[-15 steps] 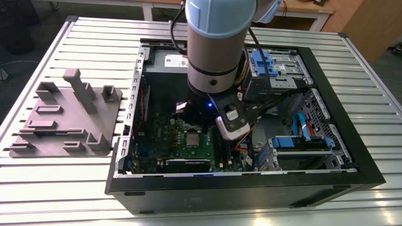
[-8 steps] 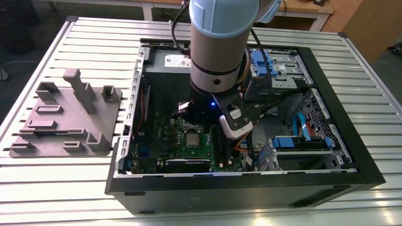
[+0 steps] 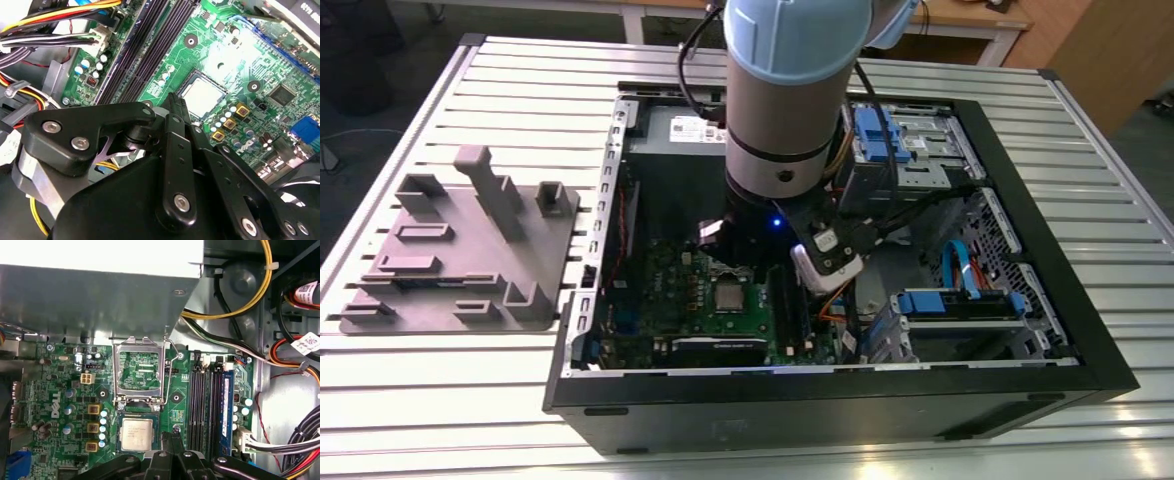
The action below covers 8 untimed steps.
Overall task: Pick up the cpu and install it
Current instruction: 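Close the cpu cover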
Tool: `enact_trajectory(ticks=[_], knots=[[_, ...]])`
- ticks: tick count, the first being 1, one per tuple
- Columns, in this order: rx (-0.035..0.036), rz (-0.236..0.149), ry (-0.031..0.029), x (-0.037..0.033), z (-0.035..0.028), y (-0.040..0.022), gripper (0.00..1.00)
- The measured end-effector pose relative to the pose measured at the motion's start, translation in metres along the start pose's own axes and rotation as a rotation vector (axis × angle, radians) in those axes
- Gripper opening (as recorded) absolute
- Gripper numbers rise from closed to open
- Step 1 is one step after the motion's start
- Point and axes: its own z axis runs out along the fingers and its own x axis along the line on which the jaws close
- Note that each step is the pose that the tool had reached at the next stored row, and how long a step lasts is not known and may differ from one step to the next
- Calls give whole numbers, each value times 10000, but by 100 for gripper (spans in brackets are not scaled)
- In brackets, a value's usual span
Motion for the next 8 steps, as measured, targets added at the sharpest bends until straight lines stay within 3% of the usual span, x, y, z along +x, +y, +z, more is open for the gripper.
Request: enact_trajectory(ticks=[8], knots=[[-1,-3,0,-5,11,17,10]])
